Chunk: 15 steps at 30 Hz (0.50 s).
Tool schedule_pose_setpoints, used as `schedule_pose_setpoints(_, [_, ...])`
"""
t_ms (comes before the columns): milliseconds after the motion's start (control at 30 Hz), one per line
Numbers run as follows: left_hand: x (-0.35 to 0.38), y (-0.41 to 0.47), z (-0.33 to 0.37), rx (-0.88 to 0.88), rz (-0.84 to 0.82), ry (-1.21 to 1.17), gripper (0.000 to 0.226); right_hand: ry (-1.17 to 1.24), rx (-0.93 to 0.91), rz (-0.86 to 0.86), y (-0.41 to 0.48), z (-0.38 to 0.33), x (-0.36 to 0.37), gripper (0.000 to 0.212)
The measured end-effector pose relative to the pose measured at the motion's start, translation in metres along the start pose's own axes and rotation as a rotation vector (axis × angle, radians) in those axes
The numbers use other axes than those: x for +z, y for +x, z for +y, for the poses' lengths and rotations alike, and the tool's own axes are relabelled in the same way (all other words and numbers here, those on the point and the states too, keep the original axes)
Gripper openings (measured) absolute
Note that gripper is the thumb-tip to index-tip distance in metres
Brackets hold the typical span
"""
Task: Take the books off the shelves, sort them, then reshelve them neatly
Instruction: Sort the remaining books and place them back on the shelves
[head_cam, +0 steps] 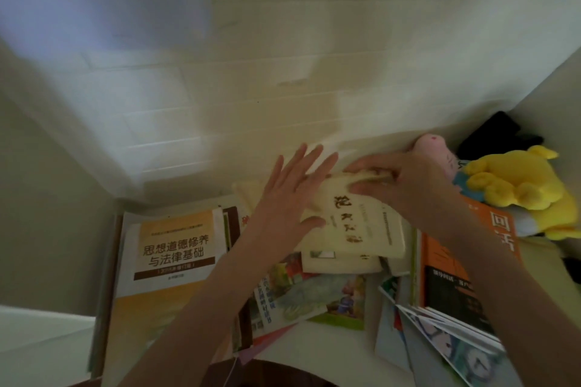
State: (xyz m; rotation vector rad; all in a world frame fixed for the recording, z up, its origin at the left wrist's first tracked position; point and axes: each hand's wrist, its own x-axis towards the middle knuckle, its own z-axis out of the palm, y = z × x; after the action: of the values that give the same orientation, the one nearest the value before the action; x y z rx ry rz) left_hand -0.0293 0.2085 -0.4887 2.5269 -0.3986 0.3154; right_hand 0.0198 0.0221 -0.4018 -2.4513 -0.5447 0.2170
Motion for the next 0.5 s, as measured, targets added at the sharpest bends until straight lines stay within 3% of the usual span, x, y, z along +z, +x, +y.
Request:
schedule_pose_setpoints(100, [-0.020,0.001,0.011,-0.269,-0.104,-0.131,0.055,0.213,-0.131,-0.005,0.002,-0.014,0.000,0.021])
schedule_pose_setpoints(167, [-0.026,-0.011,0.017,-0.419,-0.024,-0.368,0.032,0.394,-0.156,0.094,0.001,-0.013,-0.004,0.020])
schedule_pose_setpoints(233, [-0.029,-0.022,0.018,-0.511,0.105,-0.577,0.027,0.501,-0.092,0.086,0.002,0.005,-0.011,0.030])
schedule_pose_setpoints(367, [-0.035,-0.042,0.011,-0.751,0.305,-0.859,0.029,0.951,0.224,-0.298,-0.008,0.051,0.008,0.104])
schedule_pose_setpoints(433, [-0.035,-0.052,0.005,-0.860,0.382,-0.950,0.036,1.081,0.267,-0.461,-0.018,0.057,0.041,0.109])
schedule_pose_setpoints(500, [-0.028,-0.062,-0.002,-0.941,0.393,-0.946,0.039,1.134,0.303,-0.501,-0.029,0.044,0.074,0.084])
